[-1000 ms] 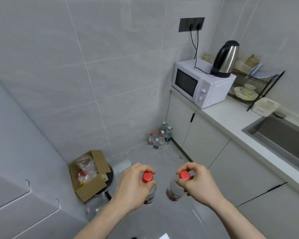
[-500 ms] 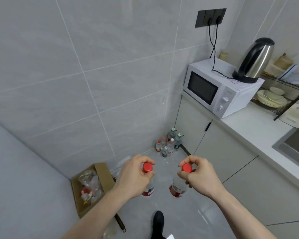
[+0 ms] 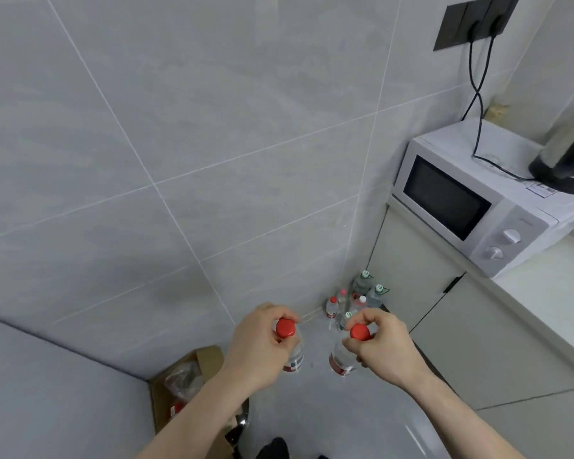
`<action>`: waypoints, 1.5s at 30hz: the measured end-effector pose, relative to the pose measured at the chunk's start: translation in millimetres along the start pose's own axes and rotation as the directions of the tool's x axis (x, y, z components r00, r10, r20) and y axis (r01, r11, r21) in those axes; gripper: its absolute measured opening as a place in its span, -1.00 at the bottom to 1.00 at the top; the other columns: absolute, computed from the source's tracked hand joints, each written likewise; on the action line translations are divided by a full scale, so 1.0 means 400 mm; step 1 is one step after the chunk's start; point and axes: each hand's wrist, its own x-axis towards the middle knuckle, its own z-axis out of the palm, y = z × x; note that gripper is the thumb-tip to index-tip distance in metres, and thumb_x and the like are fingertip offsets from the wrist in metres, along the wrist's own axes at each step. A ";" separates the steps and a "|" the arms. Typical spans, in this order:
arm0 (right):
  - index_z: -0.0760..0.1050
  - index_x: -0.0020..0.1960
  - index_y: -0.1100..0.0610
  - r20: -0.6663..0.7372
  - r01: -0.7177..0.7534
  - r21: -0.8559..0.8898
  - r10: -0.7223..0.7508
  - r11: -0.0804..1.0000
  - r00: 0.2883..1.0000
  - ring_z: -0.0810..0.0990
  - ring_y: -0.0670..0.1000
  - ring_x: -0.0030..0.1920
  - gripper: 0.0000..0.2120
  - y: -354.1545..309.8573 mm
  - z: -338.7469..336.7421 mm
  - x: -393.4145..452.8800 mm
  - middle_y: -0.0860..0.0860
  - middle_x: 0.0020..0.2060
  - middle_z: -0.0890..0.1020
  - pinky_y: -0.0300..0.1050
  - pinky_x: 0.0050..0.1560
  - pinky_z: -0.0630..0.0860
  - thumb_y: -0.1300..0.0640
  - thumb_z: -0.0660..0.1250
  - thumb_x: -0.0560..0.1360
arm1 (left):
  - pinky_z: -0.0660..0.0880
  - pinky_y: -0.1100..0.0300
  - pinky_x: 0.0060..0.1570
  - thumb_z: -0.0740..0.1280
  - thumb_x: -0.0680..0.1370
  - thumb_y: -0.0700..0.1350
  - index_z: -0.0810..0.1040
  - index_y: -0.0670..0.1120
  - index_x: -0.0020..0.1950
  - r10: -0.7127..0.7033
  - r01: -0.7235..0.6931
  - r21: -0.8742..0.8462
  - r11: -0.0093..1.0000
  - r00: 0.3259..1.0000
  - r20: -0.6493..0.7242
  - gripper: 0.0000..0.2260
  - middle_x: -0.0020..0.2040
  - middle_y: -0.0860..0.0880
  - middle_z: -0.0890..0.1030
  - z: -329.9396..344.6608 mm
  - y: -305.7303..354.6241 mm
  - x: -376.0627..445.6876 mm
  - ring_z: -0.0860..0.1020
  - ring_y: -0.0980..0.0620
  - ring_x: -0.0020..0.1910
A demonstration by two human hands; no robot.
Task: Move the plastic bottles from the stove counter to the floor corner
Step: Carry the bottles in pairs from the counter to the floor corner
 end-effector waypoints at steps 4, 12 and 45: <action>0.60 -0.17 0.02 0.019 -0.042 0.044 0.041 0.998 0.999 0.65 -0.01 -0.47 -0.84 -0.037 0.007 0.129 0.06 -0.26 0.68 -0.06 -0.33 0.64 0.26 0.49 0.38 | 0.57 0.20 0.05 0.47 0.48 -0.03 0.61 0.22 0.06 0.007 -0.008 0.027 1.000 0.999 0.038 -0.80 0.03 0.28 0.57 -0.013 -0.043 0.157 0.60 0.21 -0.08; 0.59 -0.23 -0.10 -0.063 -0.135 0.016 0.136 0.991 0.989 0.69 0.02 -0.37 -0.75 -0.046 0.057 0.377 -0.04 -0.16 0.65 0.06 -0.23 0.70 0.25 0.50 0.35 | 0.53 0.20 0.09 0.45 0.45 -0.09 0.59 0.19 0.06 0.050 -0.072 0.118 0.990 0.982 0.179 -0.75 0.06 0.23 0.55 0.020 -0.139 0.474 0.58 0.17 -0.01; 0.56 -0.26 -0.10 -0.100 -0.626 0.177 0.647 0.759 0.756 0.59 -0.15 -0.14 -0.67 0.609 0.337 1.086 -0.12 -0.02 0.59 -0.51 -0.31 0.42 0.33 0.27 0.41 | 0.53 0.06 -0.04 0.22 0.48 -0.26 0.56 0.05 -0.05 -0.060 -0.284 0.446 0.849 0.787 0.614 -0.76 0.01 0.12 0.40 0.809 -0.535 1.185 0.58 -0.04 -0.05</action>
